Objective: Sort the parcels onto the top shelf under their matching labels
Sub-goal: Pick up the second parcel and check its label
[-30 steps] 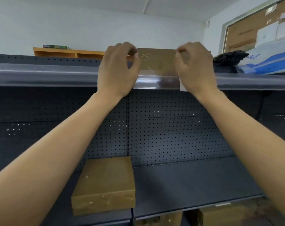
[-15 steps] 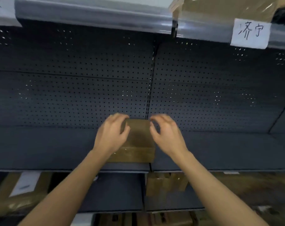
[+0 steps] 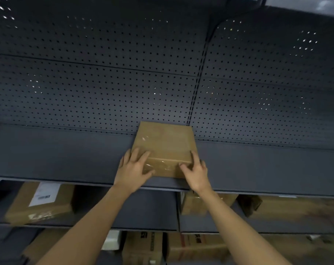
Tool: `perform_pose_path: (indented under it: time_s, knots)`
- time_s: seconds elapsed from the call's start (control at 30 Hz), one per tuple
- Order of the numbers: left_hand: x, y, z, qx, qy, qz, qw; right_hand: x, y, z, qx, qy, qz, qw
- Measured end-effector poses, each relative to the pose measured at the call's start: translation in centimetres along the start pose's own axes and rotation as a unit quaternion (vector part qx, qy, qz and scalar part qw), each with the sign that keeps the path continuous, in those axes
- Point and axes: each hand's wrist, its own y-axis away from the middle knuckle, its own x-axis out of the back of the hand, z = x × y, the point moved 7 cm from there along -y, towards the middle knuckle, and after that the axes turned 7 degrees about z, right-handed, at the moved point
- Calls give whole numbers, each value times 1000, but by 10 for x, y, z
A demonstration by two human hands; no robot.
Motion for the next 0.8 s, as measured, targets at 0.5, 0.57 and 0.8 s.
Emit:
perform_pose_path:
  time_s: [0.5,0.57,0.8]
  knots:
    - [10,6,-5,79,159,129,976,24,2,-23,-117,-268,84,953]
    - [12,8,-1,90,171,118,974,35,2,-35,-107,-293,109,944]
    - [41,8,46,1,-66,173,983,62,14,-89,-23,-295,135,946]
